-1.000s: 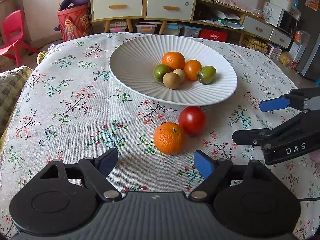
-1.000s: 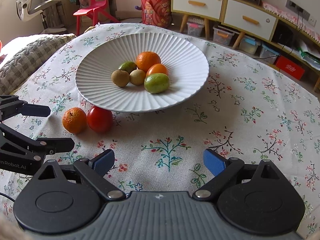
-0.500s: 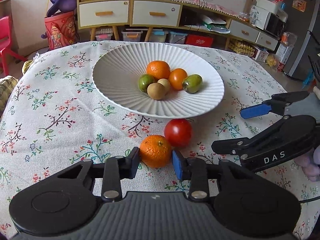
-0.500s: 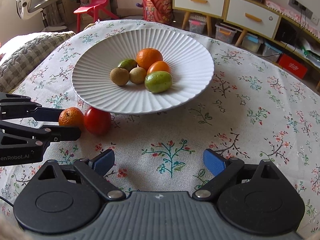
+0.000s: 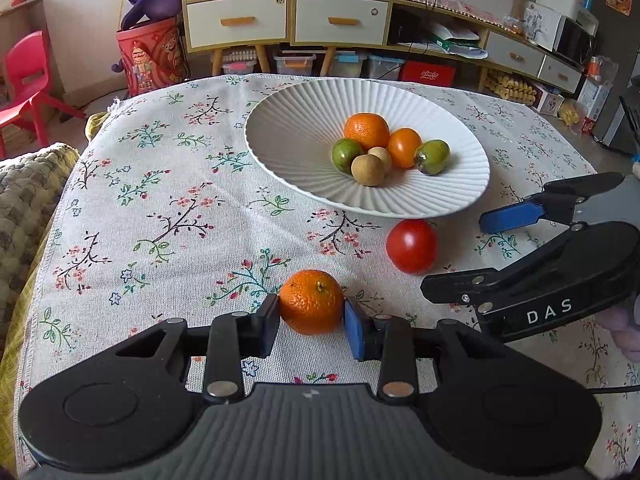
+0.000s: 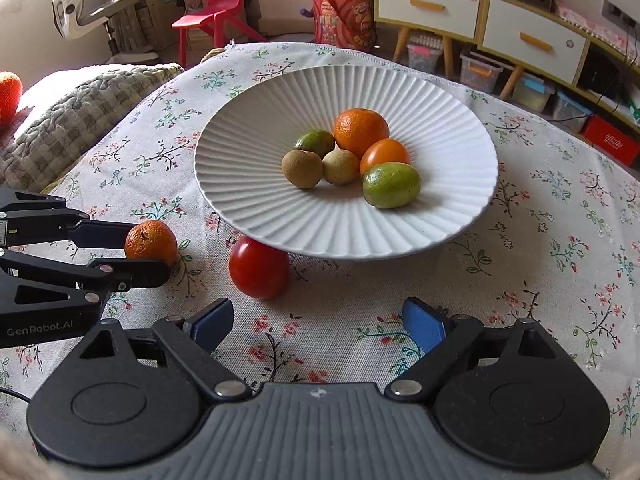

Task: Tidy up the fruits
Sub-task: 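Close left tool on the mandarin while right tool grasps the tomato, then lift and carry the mandarin and tomato into the white bowl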

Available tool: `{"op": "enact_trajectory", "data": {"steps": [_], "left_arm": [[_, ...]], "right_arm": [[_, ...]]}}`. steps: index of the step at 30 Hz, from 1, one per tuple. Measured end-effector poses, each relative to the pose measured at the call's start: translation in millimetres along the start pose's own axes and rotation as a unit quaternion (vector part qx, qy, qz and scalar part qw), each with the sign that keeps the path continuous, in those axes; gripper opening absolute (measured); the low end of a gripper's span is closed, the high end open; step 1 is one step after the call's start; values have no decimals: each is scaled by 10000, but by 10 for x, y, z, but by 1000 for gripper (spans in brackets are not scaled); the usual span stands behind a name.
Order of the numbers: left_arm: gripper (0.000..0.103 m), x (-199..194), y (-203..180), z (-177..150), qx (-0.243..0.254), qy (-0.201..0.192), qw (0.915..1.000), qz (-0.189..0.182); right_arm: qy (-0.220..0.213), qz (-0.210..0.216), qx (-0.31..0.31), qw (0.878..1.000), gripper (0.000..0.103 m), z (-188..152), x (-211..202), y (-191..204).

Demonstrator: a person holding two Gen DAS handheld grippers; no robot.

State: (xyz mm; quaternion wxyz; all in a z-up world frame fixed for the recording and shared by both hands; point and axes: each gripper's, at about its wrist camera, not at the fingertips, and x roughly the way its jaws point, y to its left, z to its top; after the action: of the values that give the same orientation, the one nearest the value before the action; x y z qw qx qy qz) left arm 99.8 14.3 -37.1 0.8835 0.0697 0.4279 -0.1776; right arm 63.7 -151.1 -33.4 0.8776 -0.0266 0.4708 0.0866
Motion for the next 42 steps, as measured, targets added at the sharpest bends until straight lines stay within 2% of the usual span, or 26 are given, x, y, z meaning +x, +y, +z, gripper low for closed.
{"op": "enact_trajectory", "data": {"steps": [7,15,24,42], "left_arm": [[20,-51,73,-33,-46,23,10000,33],[20,-71,92,-54,-49,24,10000,28],[20,-97,101,-62,-58,15,10000,21],[19,-199,30,-25,-10,-49,10000,20]], "right_arm": [[-79,125,-20,9999,74,19,14,81],[-136,272,-91,9995,47,47,-2,163],[-191,273,-114,9994,31,66,-23,202],[-165,445,-145,9988,30,2,-152,207]]}}
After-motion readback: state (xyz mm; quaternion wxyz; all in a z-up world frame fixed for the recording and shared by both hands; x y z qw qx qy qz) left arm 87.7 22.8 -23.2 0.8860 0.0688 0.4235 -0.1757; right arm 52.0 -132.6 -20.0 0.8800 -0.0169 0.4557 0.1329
